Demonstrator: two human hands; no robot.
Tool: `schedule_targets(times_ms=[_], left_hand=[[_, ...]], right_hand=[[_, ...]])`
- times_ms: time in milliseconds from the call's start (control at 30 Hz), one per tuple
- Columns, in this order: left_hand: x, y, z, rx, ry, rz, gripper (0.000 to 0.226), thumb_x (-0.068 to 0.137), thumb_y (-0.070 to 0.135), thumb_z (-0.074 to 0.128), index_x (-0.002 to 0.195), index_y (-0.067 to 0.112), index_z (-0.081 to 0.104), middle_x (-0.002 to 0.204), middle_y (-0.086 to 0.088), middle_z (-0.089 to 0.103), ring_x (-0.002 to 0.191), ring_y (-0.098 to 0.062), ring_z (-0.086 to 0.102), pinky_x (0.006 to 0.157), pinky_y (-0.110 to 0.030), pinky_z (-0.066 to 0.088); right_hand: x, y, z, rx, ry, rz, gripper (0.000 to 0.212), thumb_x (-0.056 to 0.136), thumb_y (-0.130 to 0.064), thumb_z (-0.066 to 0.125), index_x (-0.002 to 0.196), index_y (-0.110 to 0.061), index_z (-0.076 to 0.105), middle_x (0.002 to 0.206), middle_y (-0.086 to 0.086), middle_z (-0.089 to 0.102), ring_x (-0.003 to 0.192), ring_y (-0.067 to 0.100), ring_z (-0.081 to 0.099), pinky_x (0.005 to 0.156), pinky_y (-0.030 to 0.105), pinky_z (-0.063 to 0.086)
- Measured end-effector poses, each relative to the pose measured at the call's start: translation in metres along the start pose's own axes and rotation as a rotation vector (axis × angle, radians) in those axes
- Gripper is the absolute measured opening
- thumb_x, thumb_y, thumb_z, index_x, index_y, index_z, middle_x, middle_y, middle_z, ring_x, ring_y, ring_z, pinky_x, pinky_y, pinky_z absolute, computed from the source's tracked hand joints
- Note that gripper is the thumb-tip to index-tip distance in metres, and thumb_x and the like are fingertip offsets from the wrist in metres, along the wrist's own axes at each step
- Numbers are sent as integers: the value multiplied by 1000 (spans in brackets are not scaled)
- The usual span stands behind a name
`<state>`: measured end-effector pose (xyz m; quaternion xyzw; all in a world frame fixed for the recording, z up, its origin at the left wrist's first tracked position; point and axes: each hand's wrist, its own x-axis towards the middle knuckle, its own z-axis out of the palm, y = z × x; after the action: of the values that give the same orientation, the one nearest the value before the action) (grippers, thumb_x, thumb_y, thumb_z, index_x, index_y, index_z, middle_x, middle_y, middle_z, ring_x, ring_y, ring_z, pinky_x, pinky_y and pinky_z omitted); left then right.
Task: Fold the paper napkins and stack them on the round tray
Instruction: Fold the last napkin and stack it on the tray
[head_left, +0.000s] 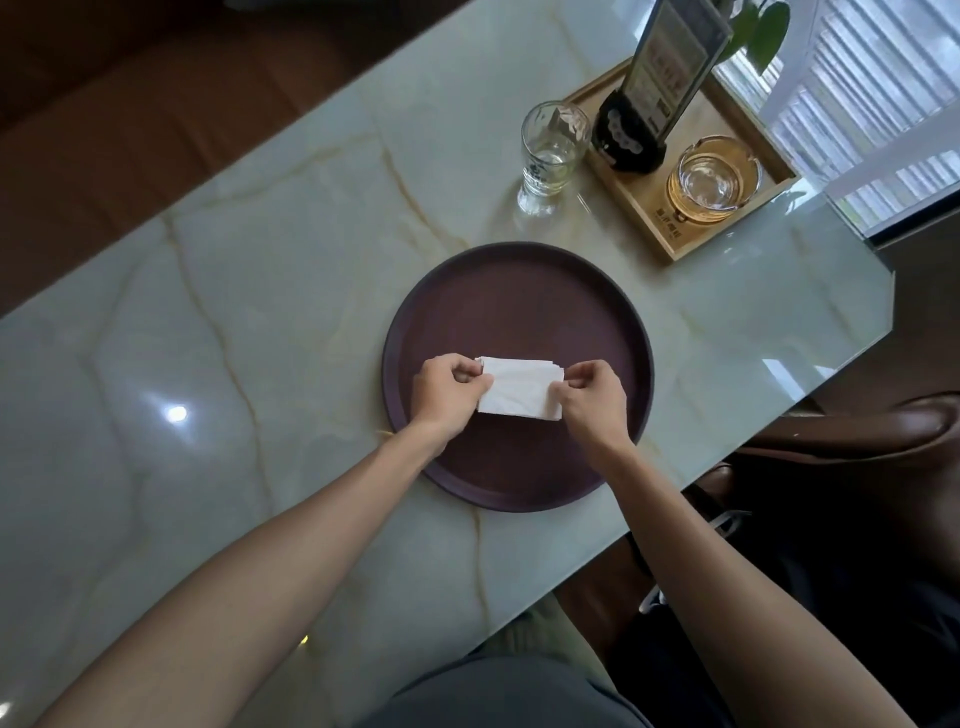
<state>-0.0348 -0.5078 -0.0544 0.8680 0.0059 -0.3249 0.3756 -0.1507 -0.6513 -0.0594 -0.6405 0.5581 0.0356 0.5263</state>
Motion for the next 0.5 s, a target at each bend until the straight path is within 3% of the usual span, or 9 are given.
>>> schedule_targets(times_ms=[100, 367, 433, 500], left_hand=[[3, 2, -1, 17, 28, 11, 11, 80, 22, 82, 82, 25, 72, 70, 16, 65, 64, 5, 59, 55, -1, 40], [9, -8, -2, 40, 26, -2, 11, 80, 22, 82, 86, 21, 72, 68, 16, 62, 64, 4, 57, 53, -1, 40], [10, -9, -1, 40, 23, 2, 14, 80, 24, 82, 87, 22, 70, 69, 15, 62, 66, -2, 61, 53, -3, 41], [10, -10, -1, 83, 19, 16, 28, 79, 31, 83, 100, 20, 68, 78, 11, 65, 79, -12, 65, 63, -11, 44]], right_hand=[[0, -1, 2, -9, 8, -30, 22, 82, -15, 64, 102, -21, 60, 90, -10, 65, 80, 4, 63, 67, 23, 47], [3, -7, 10, -142, 4, -86, 18, 86, -18, 62, 104, -18, 60, 92, -10, 64, 84, 14, 63, 68, 26, 43], [3, -5, 10, -159, 2, -72, 17, 86, -19, 63, 103, -17, 60, 94, -7, 65, 87, 18, 65, 72, 28, 43], [2, -5, 8, -212, 5, -78, 18, 86, -26, 63, 100, -18, 58, 95, -5, 66, 87, 20, 65, 71, 31, 44]])
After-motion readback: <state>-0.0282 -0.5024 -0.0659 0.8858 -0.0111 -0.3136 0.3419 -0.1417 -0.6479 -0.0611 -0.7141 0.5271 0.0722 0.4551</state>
